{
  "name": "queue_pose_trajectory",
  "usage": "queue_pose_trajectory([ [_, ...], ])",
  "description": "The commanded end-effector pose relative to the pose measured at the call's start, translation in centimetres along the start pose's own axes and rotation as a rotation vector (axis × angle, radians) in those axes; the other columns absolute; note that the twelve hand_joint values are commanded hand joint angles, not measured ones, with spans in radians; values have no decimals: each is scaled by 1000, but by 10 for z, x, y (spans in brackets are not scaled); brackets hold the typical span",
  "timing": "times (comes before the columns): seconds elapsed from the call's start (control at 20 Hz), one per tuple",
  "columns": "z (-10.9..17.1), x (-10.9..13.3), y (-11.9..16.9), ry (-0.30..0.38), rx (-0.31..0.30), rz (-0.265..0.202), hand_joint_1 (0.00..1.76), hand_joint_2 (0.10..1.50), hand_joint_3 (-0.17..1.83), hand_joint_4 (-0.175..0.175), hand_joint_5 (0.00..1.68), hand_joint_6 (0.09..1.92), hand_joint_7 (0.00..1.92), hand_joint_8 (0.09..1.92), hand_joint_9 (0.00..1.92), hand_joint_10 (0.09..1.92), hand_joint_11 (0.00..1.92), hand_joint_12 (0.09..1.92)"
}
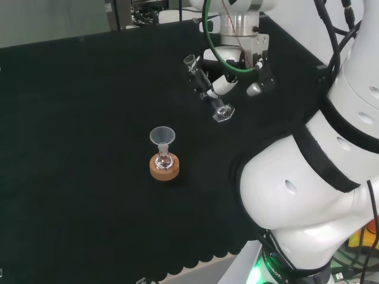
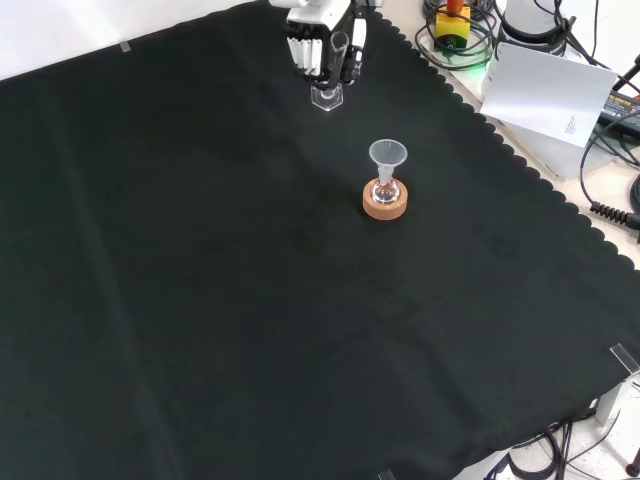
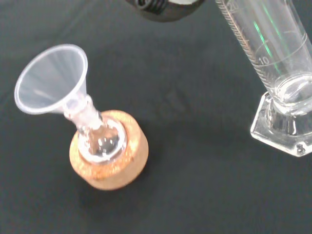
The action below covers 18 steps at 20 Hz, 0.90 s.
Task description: Put the graduated cylinder back on the table.
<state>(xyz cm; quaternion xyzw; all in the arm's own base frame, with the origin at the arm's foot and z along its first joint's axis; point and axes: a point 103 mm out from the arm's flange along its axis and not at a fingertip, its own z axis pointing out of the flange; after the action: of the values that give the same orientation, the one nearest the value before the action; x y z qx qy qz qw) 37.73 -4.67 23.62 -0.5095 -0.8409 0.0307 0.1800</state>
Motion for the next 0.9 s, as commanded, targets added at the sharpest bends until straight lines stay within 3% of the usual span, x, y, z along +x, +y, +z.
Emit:
queue_pose_trajectory([
  [0.05,4,-15,-1,68,-127,9,1215,1143,-7,20,896,1184,1000,983,1466,87,1265,682],
  [0.45,11,-39,20,132,-257,17,1215,1143,-7,21,898,1183,999,981,1466,87,1265,682],
  [0.9,17,-58,75,184,-322,-12,1215,1143,-7,20,900,1184,998,980,1466,87,1265,682],
])
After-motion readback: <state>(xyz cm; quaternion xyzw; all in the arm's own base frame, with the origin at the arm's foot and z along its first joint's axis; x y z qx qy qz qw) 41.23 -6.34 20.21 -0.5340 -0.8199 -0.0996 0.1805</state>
